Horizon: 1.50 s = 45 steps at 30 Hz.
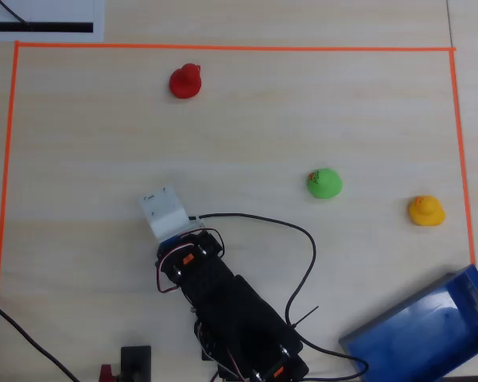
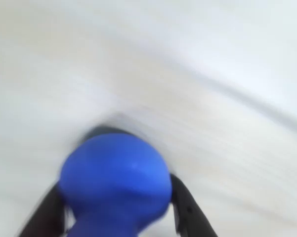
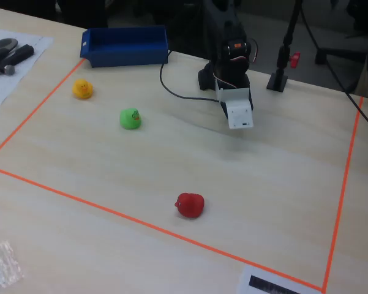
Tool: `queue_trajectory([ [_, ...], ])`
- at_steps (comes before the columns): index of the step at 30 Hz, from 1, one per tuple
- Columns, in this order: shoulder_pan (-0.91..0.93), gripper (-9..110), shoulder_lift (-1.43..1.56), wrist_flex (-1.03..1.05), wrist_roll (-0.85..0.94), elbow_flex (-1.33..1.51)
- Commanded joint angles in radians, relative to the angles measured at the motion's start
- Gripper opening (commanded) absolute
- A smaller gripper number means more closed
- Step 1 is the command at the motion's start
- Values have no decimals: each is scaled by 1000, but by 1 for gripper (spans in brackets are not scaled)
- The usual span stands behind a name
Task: Grasp blue duck and put it into box.
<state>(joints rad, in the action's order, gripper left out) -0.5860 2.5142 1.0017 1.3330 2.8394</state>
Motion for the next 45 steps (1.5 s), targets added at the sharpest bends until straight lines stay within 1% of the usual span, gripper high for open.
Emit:
queue_trajectory([
  [1,28,0,12,-18,15,3],
  [7,104,0,84,-18,60,-21],
  [10,195,0,140,-18,109,-80],
  [13,316,0,115,-23,140,-216],
  [16,471,0,-12,-2,137,-465],
  [18,603,0,-152,87,123,-713],
  [21,830,0,-382,253,106,-1137],
  [23,997,0,-508,308,107,-1378],
  [25,1178,0,-615,342,129,-1569],
  [27,1364,0,-692,367,173,-1695],
  [29,1540,0,-733,364,230,-1744],
  [33,1873,0,-781,308,330,-1755],
  [37,2160,0,-825,310,425,-1753],
  [41,2342,0,-824,351,503,-1697],
  [45,2418,0,-767,385,526,-1586],
])
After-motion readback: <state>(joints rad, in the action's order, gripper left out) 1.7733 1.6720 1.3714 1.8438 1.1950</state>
